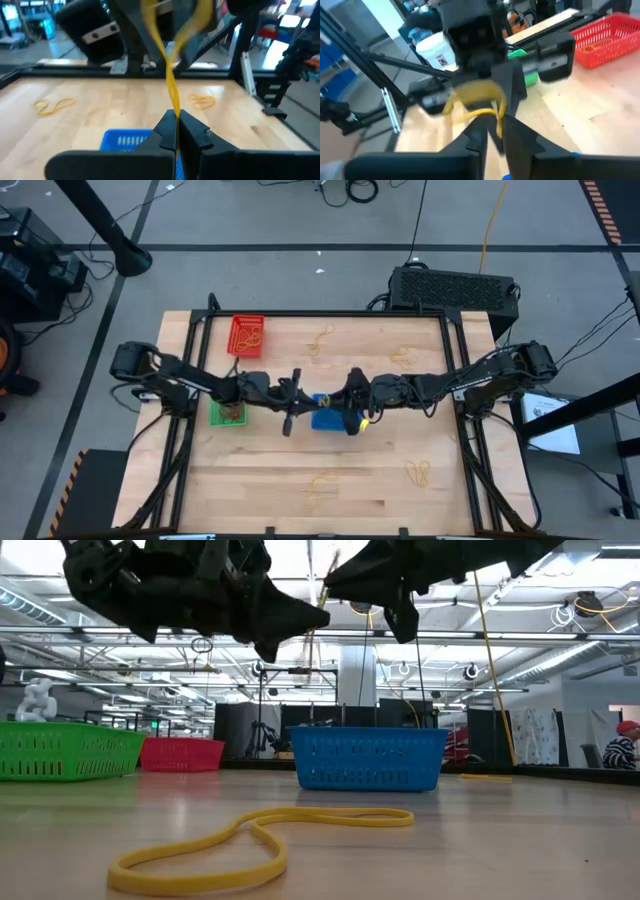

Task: Sort rubber bands into baskets
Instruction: Put the yellow rubber band into the red bin

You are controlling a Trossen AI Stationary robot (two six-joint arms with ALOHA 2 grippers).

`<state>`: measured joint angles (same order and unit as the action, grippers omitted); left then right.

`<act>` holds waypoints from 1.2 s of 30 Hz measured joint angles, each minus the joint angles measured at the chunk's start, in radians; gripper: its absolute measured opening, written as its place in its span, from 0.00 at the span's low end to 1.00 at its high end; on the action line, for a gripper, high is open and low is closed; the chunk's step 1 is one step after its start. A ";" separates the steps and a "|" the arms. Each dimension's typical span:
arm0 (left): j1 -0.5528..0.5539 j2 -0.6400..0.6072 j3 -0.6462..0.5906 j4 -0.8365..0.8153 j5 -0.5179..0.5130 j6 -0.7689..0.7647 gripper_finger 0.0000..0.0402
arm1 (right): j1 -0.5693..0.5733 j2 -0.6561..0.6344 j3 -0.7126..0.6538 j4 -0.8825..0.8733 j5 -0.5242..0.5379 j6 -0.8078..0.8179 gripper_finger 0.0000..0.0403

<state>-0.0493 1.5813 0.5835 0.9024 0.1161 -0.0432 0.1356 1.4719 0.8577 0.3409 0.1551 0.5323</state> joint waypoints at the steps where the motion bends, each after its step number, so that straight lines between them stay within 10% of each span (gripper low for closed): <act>1: 0.004 -0.028 0.000 -0.040 -0.001 0.003 0.01 | 0.000 0.000 0.000 0.000 0.000 -0.028 0.13; 17: 0.173 -0.557 0.000 -0.939 -0.475 0.086 0.00 | 0.018 0.000 0.000 -0.135 0.000 -0.133 0.34; 36: 0.683 -0.415 0.000 -1.081 -0.456 0.128 0.00 | 0.012 0.000 0.000 -0.142 0.001 -0.178 0.34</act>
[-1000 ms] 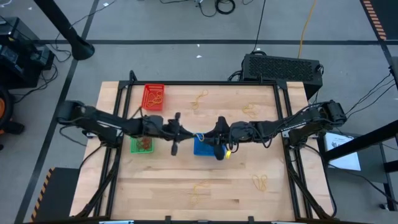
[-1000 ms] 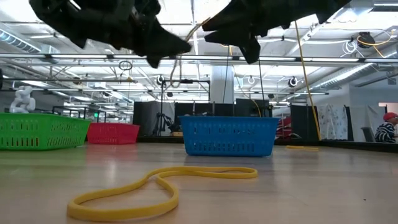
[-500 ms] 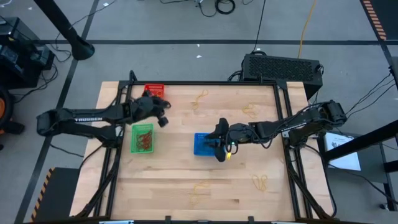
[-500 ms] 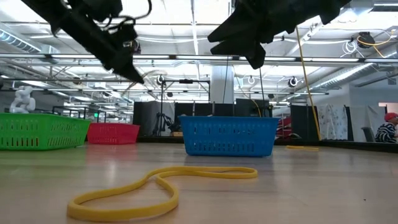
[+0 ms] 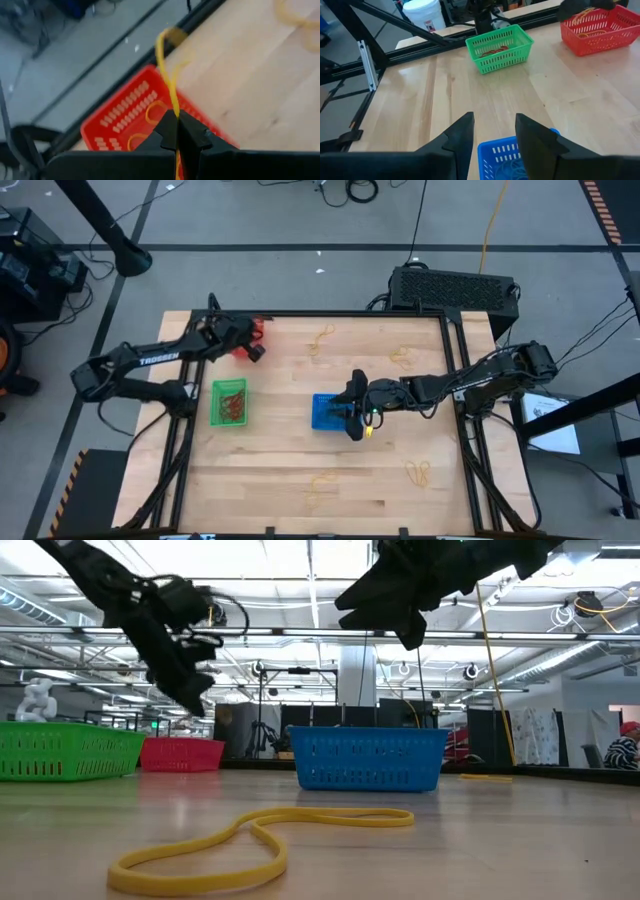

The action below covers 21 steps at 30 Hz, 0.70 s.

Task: Sort rubber bands into baskets
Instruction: Put the yellow rubber band into the red bin

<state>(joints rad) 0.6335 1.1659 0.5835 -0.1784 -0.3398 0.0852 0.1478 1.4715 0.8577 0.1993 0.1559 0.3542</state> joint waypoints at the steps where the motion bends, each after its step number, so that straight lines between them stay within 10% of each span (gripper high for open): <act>1: 0.021 0.017 0.000 -0.003 0.015 -0.006 0.00 | 0.000 0.000 0.000 -0.001 0.000 0.000 0.34; 21: 0.089 0.098 0.000 -0.050 0.033 -0.025 0.17 | -0.003 0.000 0.000 -0.086 0.000 0.000 0.34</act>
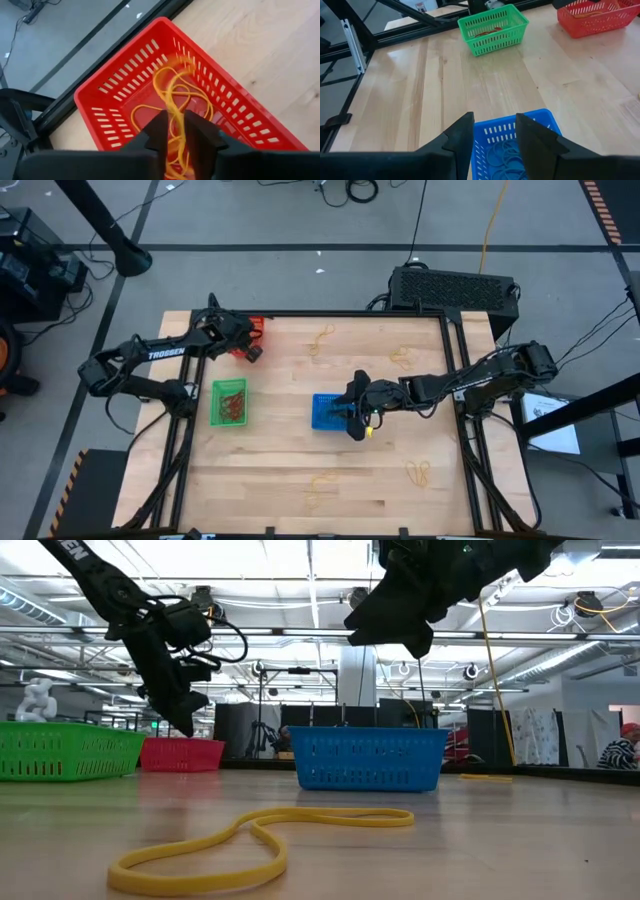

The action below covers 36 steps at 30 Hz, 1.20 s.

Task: Sort rubber bands into baskets
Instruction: Put the yellow rubber band into the red bin

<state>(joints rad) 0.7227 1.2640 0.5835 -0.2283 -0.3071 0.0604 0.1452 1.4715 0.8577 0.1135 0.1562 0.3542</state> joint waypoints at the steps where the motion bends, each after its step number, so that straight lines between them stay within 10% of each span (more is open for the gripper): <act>1: 0.000 0.000 0.000 0.000 -0.001 0.001 0.20 | 0.000 0.000 0.000 0.000 0.000 0.000 0.34; 14: -0.022 -0.040 0.092 -0.139 0.013 -0.029 0.40 | 0.000 0.000 0.000 0.001 0.000 0.000 0.34; 19: -0.115 -0.129 0.129 -0.156 0.238 -0.038 0.40 | 0.000 0.000 0.000 0.002 0.000 0.000 0.34; 27: -0.543 -0.184 0.130 0.025 0.430 -0.160 0.40 | 0.000 0.000 0.000 0.011 -0.001 0.042 0.34; 36: -1.089 -0.007 0.131 0.335 0.191 -0.186 0.40 | 0.032 0.000 0.000 0.015 -0.001 0.129 0.34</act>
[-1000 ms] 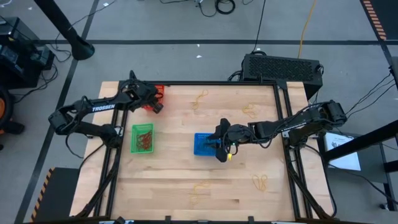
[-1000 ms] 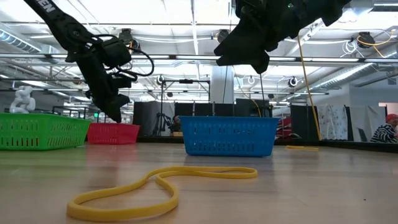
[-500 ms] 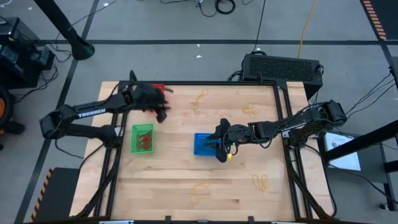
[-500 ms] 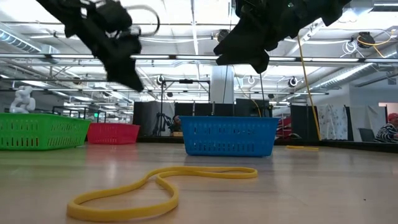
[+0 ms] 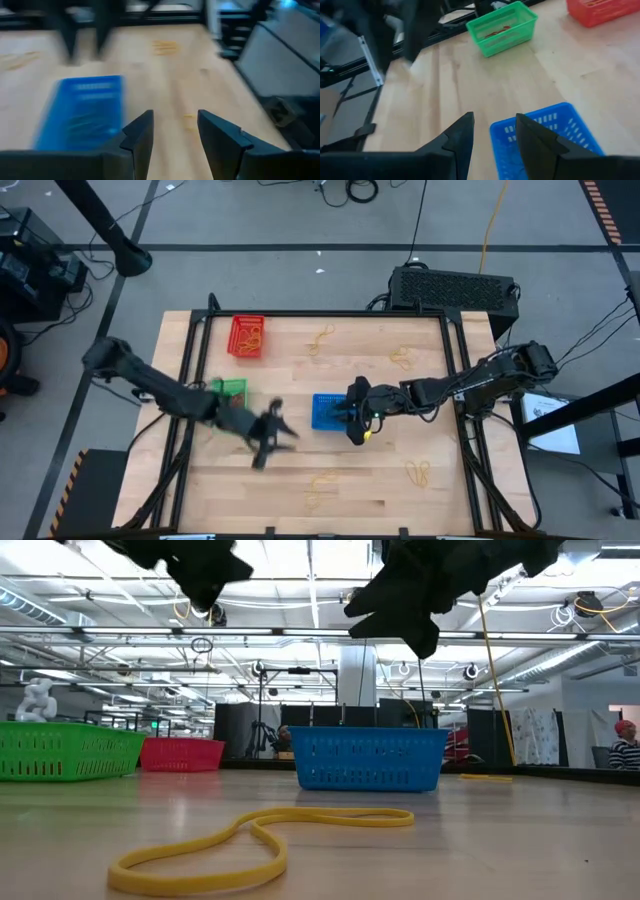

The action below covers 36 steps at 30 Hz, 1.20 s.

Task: Sort rubber bands into baskets
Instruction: Put the yellow rubber band into the red bin

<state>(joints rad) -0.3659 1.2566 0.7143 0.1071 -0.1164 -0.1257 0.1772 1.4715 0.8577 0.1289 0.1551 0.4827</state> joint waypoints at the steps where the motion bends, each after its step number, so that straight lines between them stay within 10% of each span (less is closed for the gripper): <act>1: -0.040 0.036 0.000 0.043 -0.008 0.000 0.40 | 0.008 0.000 0.000 0.002 0.000 0.006 0.34; 12: -0.184 0.430 0.010 0.363 -0.071 0.002 0.40 | 0.138 0.000 0.000 -0.051 -0.011 0.156 0.34; 25: -0.170 0.661 0.197 0.366 -0.022 0.265 0.40 | 0.341 0.000 0.000 -0.464 -0.363 0.759 0.34; 36: -0.143 0.736 0.269 0.339 0.069 0.229 0.40 | 0.499 0.001 0.000 -0.590 -0.300 0.937 0.34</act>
<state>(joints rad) -0.5091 1.9926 0.9828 0.4459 -0.0473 0.1031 0.6758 1.4723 0.8577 -0.4610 -0.1450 1.4195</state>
